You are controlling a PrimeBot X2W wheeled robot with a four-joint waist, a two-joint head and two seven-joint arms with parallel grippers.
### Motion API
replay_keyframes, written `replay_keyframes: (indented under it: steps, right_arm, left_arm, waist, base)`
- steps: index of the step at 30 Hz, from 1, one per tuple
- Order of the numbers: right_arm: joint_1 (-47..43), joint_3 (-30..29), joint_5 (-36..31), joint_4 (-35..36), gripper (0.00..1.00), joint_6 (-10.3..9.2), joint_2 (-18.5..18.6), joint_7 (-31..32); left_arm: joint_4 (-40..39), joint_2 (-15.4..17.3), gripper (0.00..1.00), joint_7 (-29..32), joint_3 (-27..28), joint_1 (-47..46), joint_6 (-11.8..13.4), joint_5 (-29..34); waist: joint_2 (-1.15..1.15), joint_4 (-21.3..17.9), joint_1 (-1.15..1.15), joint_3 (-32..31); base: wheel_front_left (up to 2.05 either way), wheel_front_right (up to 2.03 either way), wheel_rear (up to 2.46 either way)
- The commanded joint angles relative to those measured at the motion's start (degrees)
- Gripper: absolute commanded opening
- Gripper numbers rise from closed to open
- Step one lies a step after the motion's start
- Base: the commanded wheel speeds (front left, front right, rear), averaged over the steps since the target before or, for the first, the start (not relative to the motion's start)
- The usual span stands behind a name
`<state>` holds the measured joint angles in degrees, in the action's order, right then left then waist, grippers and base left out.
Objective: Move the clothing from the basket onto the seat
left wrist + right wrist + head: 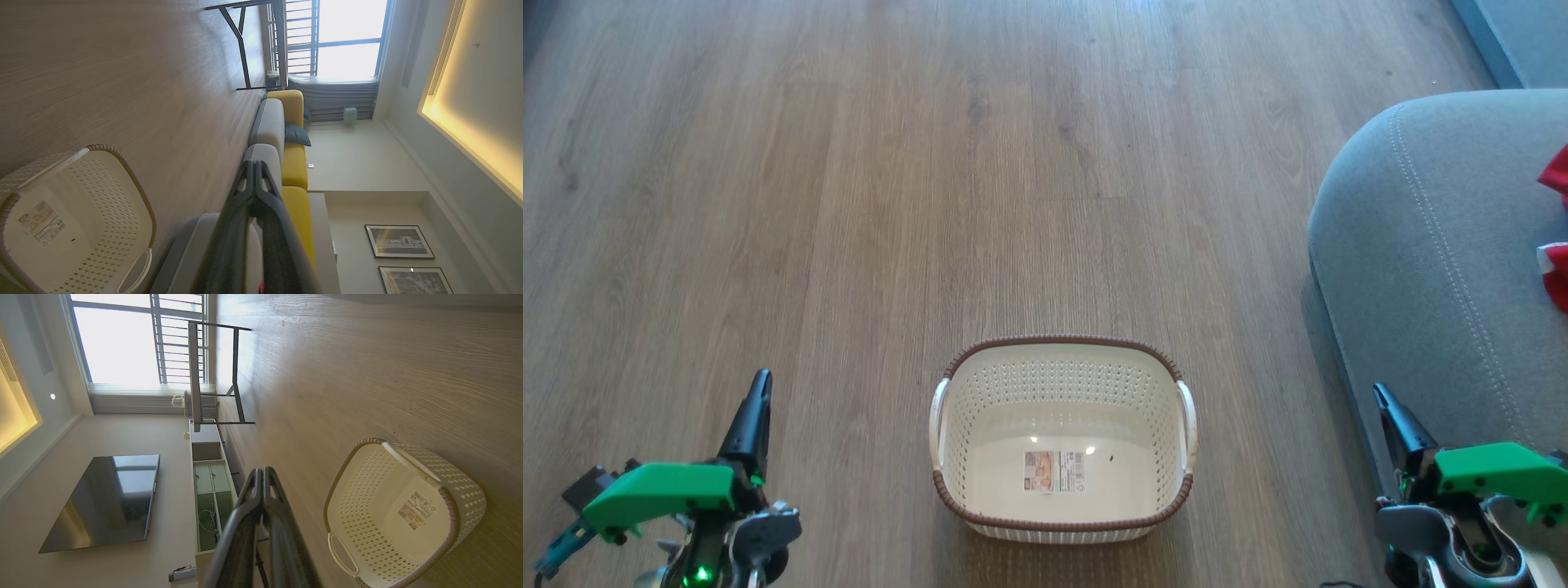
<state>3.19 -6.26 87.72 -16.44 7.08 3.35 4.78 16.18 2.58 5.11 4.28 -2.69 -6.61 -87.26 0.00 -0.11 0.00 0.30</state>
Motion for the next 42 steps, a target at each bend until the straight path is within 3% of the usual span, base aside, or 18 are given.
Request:
replay_keyframes:
  steps: [1,5,42]
  right_arm:
    - [2.92,0.57,1.8,2.27,0.0,0.39,-0.02,0.63]
    - [2.96,0.06,4.71,2.43,0.0,0.41,-0.2,1.44]
    - [2.98,-0.11,4.57,2.43,0.0,0.41,-0.32,1.57]
  left_arm:
    - [-2.03,0.29,0.0,0.57,2.02,-3.15,-0.67,-1.72]
    - [-2.11,0.3,0.0,1.38,2.25,-3.51,-0.88,-4.9]
    - [-2.12,0.3,0.0,1.37,2.24,-3.51,-0.88,-4.91]
  waist:
    - [0.0,0.03,0.0,-0.03]
    - [0.0,0.11,0.0,-0.12]
    - [0.0,0.11,0.0,-0.12]
  base:
    - [0.0,0.0,0.0]
    - [0.0,0.0,0.0]
    - [0.0,0.0,0.0]
